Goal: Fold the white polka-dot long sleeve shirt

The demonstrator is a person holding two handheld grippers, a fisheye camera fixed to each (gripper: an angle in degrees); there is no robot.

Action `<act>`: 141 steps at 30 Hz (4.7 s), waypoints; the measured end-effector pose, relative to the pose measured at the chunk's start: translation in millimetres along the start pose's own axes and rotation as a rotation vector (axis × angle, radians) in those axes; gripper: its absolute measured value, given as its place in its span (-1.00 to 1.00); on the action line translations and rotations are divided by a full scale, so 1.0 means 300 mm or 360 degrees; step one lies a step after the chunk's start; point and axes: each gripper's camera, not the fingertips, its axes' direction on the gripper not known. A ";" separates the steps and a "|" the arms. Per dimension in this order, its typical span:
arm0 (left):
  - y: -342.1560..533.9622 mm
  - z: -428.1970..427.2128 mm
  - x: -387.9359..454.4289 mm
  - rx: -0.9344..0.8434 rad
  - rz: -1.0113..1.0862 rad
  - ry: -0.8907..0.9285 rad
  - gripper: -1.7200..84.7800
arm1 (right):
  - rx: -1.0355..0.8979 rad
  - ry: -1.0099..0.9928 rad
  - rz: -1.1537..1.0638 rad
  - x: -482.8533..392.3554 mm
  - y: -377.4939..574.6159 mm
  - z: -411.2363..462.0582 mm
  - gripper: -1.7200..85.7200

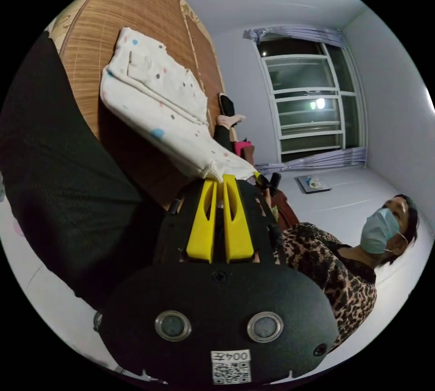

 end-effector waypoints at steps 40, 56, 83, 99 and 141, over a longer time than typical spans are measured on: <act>-0.933 0.125 -0.033 0.0157 0.0349 -0.0894 -0.87 | 0.0077 0.0675 -0.0053 0.186 -0.808 0.533 -0.76; -0.852 0.671 -0.148 -0.0666 0.0378 -0.1492 -0.76 | -0.0130 0.0998 -0.0054 0.112 -0.658 0.821 -0.74; -1.014 0.821 -0.379 -0.0741 0.0013 -0.1400 -0.90 | -0.0284 0.1189 -0.0165 0.051 -0.803 1.066 -0.75; -1.238 0.852 -0.292 0.0224 0.0311 -0.1331 -0.92 | -0.0253 0.1177 -0.0110 0.077 -0.896 1.139 -0.74; -1.209 0.961 -0.488 0.0415 0.0414 -0.1565 -0.96 | -0.0205 0.1456 -0.0530 0.356 -1.641 1.479 -0.97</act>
